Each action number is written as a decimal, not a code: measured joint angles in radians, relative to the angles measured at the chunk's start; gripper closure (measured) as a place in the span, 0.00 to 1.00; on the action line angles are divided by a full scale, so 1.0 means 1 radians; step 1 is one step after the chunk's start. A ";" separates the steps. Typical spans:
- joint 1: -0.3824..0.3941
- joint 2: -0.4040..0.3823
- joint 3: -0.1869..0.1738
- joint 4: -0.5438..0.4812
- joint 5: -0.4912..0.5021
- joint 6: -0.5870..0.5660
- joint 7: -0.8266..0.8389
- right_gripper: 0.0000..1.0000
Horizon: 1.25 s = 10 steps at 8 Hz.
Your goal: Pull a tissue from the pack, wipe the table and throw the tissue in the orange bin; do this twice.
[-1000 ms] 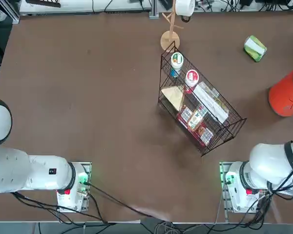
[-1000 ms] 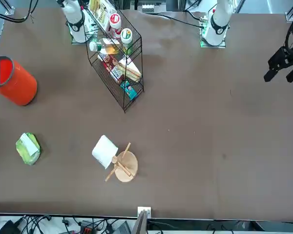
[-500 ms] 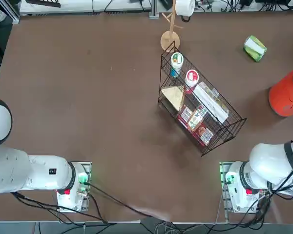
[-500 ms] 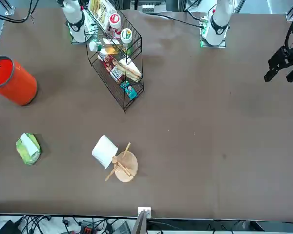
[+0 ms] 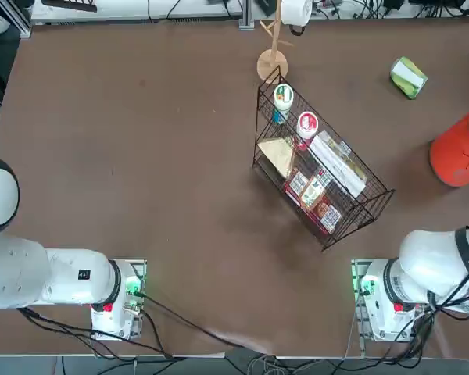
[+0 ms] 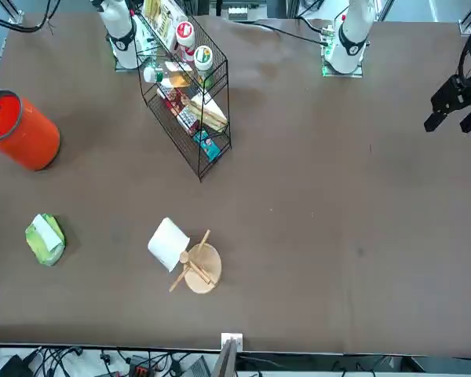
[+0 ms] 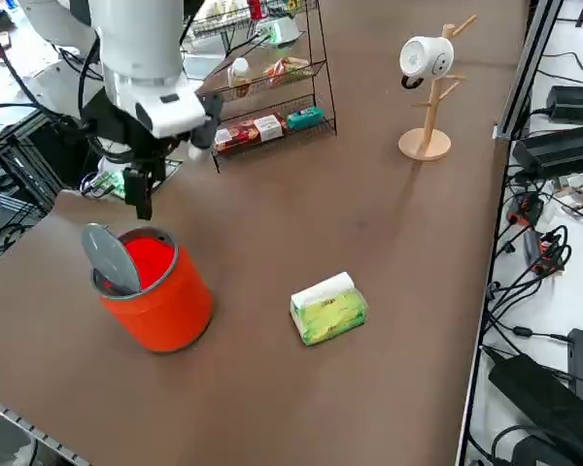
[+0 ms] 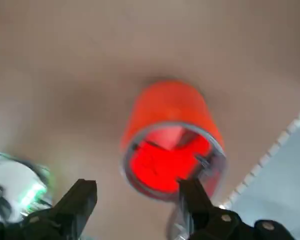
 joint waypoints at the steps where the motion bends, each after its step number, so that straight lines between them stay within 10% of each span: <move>1: 0.000 -0.010 0.002 0.028 0.076 -0.020 0.000 0.00; 5: 0.024 -0.020 0.007 0.122 0.290 -0.030 0.119 0.00; 10: 0.214 -0.037 0.015 0.141 0.301 -0.029 0.504 0.00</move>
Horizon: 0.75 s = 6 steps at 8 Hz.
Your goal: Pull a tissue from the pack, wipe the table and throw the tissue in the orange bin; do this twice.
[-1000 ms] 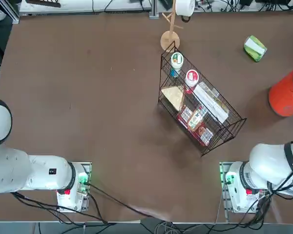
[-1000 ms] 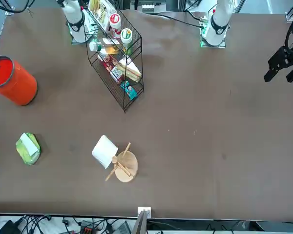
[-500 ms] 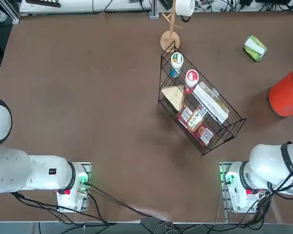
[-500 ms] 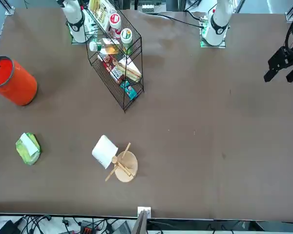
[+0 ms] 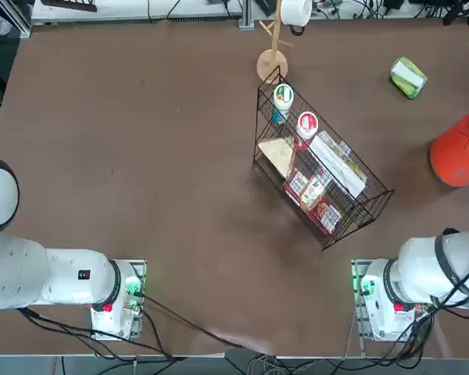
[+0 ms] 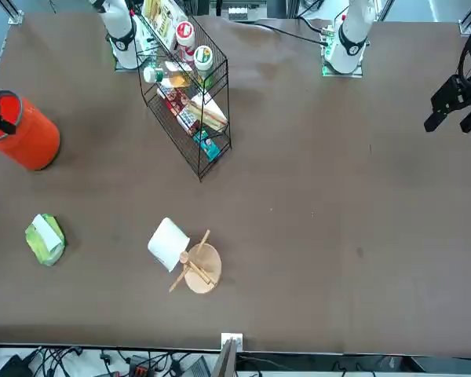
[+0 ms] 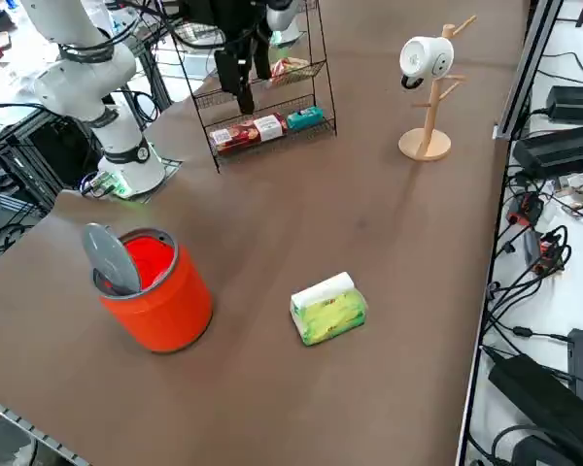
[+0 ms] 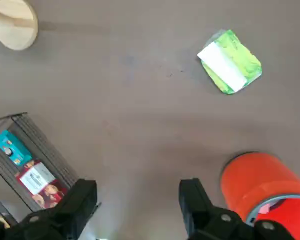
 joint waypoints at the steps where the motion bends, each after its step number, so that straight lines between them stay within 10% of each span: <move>1: 0.018 -0.004 0.000 0.000 0.000 0.003 0.045 0.00; 6: 0.141 -0.055 0.009 -0.013 -0.060 0.063 0.273 0.00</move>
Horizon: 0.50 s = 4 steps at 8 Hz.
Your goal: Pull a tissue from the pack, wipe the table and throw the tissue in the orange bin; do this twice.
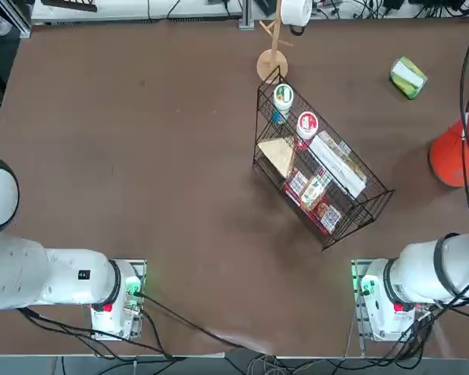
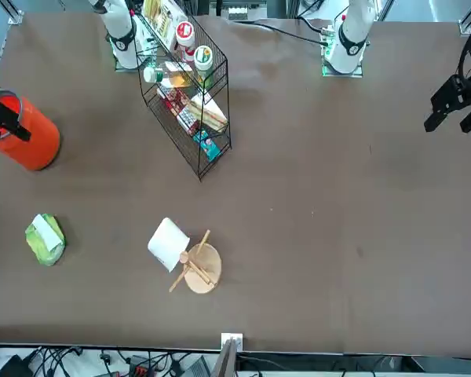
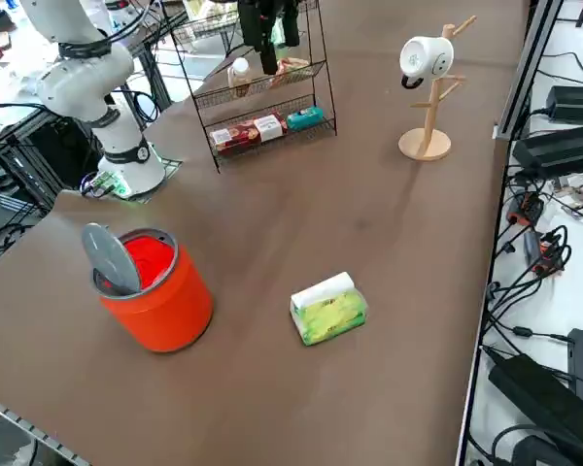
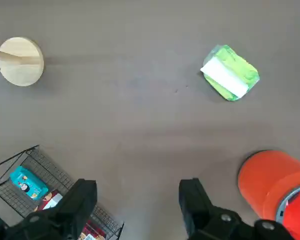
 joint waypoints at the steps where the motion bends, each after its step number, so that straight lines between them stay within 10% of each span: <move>1: 0.019 -0.016 0.009 -0.019 -0.019 0.007 0.026 0.00; 4: 0.084 -0.082 0.021 -0.090 -0.067 0.016 0.071 0.00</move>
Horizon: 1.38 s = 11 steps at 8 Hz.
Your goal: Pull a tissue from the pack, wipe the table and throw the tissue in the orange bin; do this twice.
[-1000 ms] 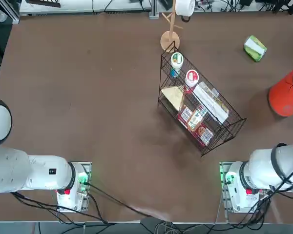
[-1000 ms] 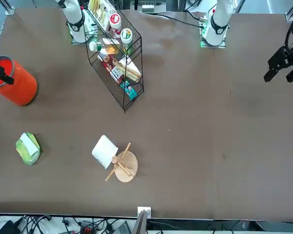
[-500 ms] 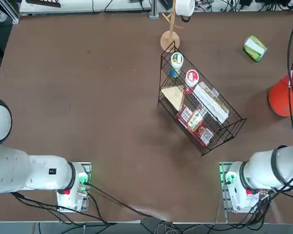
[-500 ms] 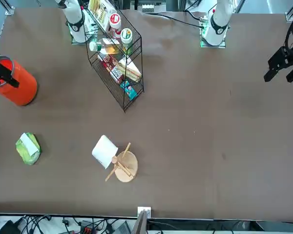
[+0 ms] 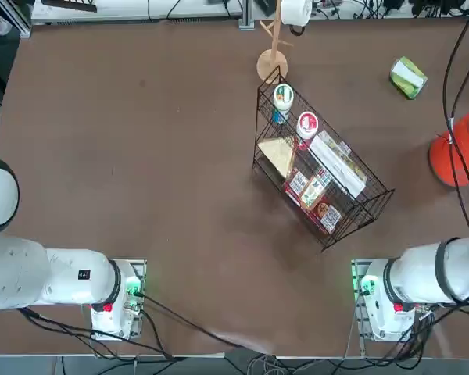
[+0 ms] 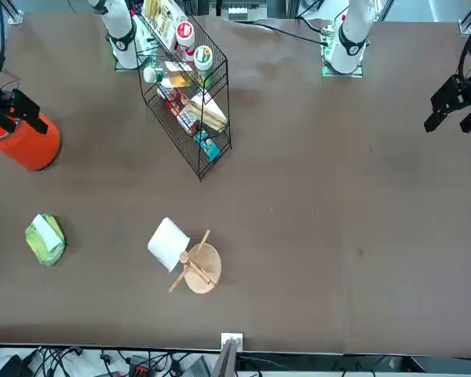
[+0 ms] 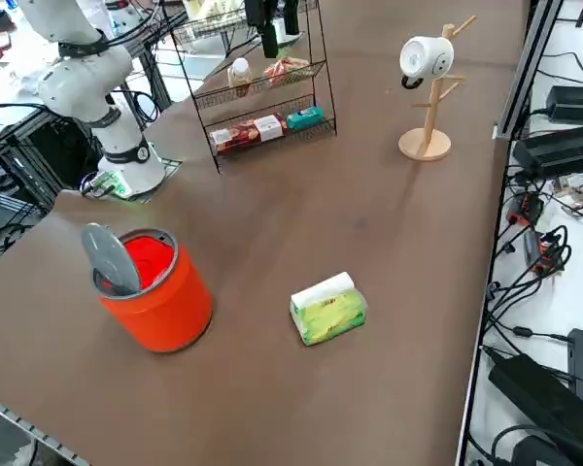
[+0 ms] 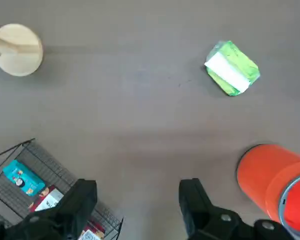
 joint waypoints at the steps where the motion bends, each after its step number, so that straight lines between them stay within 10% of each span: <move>1: 0.025 -0.020 -0.004 -0.016 -0.005 -0.002 0.005 0.00; 5: 0.135 -0.058 -0.092 -0.029 -0.005 -0.020 0.009 0.00; 11: 0.117 -0.062 -0.040 -0.030 0.027 -0.023 0.016 0.00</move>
